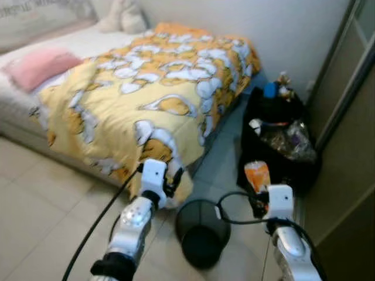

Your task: Clean up the room

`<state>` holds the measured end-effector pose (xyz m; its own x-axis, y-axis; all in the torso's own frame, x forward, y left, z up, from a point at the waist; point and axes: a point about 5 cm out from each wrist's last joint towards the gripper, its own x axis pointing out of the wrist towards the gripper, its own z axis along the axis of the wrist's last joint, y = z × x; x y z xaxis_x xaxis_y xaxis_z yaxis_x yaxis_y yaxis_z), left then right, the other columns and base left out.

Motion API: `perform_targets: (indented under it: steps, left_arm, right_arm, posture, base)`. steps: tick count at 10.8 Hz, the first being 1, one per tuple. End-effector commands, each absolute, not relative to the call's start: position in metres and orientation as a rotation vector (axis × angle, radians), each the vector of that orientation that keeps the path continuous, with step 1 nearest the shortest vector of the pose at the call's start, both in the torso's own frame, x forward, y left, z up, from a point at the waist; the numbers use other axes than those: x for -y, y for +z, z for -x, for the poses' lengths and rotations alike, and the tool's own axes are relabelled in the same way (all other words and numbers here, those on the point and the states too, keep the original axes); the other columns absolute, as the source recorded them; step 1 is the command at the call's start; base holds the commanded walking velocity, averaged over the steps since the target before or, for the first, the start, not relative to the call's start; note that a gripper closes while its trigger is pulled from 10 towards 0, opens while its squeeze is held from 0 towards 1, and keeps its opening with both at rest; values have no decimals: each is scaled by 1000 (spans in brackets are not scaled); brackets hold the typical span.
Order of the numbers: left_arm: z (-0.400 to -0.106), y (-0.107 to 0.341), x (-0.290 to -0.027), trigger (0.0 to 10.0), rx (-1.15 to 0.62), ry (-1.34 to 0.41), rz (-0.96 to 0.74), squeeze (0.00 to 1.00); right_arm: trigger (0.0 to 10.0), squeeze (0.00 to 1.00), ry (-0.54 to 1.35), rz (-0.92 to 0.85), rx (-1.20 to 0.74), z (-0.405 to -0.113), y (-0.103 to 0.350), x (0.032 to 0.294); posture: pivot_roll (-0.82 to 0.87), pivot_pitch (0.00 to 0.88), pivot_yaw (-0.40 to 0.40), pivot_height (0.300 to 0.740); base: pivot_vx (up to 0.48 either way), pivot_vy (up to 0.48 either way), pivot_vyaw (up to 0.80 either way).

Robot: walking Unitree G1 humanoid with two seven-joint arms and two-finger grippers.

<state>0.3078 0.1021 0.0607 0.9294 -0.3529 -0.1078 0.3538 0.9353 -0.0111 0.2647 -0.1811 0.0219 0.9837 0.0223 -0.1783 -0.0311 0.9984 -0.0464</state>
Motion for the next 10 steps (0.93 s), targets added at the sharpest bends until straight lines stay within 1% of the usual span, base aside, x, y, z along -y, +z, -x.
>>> perform_targets:
  steps: [1,3,4,6,7,8,9,10]
  left_arm:
    - [-306,61,-99,10000,-108,-377,-14,0]
    - [-300,58,-105,10000,-115,-377,-32,0]
    - [-291,55,-112,10000,-123,-376,-57,0]
    - [-280,54,-129,10000,-140,-374,-95,0]
    - [-265,54,-147,10000,-160,-403,-220,0]
    - [-255,56,-158,10000,-191,-458,-294,0]
    - [-242,65,-160,10000,-202,-600,-353,0]
    - [-214,84,-142,10000,-194,-907,-392,0]
  right_arm:
    - [10000,0,3,42,-181,-266,22,187]
    - [10000,0,30,-19,-238,-267,14,175]
    - [10000,0,118,-82,-289,-269,7,155]
    - [10000,0,177,-181,-362,-271,-2,135]
    - [10000,0,207,-204,-408,-271,-8,120]
    - [10000,0,229,-214,-441,-273,-10,110]
    - [10000,0,244,-236,-463,-276,-11,101]
    - [10000,0,236,-282,-473,-282,-7,93]
  posture:
    - [84,0,58,740]
    - [104,0,59,740]
    - [138,19,65,740]
    - [204,89,71,740]
    - [277,180,82,740]
    - [328,243,96,740]
    - [358,280,99,740]
    - [420,358,107,740]
  base:
    - [480,0,0]
    - [480,0,0]
    - [480,0,0]
    - [480,0,0]
    - [480,0,0]
    - [0,0,0]
    - [0,0,0]
    - [0,0,0]
